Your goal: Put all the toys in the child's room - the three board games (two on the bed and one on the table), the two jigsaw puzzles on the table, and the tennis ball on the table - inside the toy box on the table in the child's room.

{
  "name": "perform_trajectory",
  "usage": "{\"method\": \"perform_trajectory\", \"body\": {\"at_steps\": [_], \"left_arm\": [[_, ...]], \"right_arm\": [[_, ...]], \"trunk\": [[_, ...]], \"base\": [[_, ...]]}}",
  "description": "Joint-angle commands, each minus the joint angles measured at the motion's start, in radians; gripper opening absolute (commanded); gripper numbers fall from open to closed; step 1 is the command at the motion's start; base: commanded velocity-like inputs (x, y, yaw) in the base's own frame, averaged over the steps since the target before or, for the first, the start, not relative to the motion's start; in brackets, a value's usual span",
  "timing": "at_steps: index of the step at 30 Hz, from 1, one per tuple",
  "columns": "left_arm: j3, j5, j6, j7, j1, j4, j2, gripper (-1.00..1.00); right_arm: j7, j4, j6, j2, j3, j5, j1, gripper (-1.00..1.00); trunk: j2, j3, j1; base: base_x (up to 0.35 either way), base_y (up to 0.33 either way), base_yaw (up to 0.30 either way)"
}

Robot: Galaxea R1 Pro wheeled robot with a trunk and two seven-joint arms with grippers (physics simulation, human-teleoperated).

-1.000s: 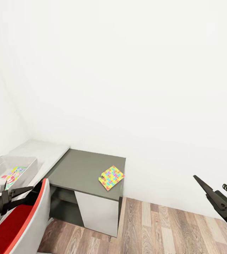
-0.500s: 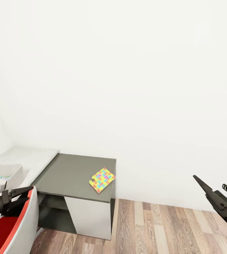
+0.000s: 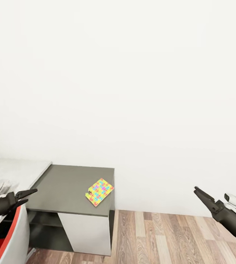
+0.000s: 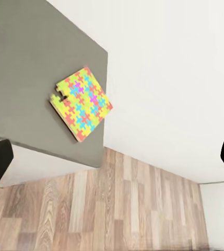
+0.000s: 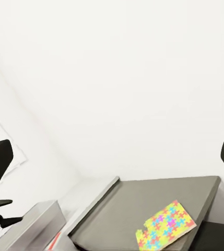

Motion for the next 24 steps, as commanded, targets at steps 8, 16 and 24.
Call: {"method": "perform_trajectory", "body": {"at_steps": [8, 16, 24], "left_arm": [[-0.166, -0.149, 0.003, 0.371, -0.284, 0.088, -0.137, 1.0], [-0.266, -0.369, -0.07, 0.661, -0.516, 0.48, -0.362, 1.0], [-0.284, -0.58, -0.236, 0.659, -0.563, 0.66, -0.45, 1.0]], "right_arm": [[-0.115, 0.001, 0.007, -0.001, 0.071, 0.011, -0.002, 1.0], [-0.267, 0.001, 0.013, -0.001, 0.123, 0.014, -0.003, 1.0], [-0.415, 0.001, 0.016, -0.004, 0.175, 0.015, -0.004, 1.0]], "trunk": [[-0.002, -0.002, 0.001], [-0.002, -0.002, 0.001], [-0.002, -0.002, 0.001]], "base": [[0.008, 0.0, -0.009], [0.001, 0.0, -0.001], [0.0, 0.0, 0.0]]}}
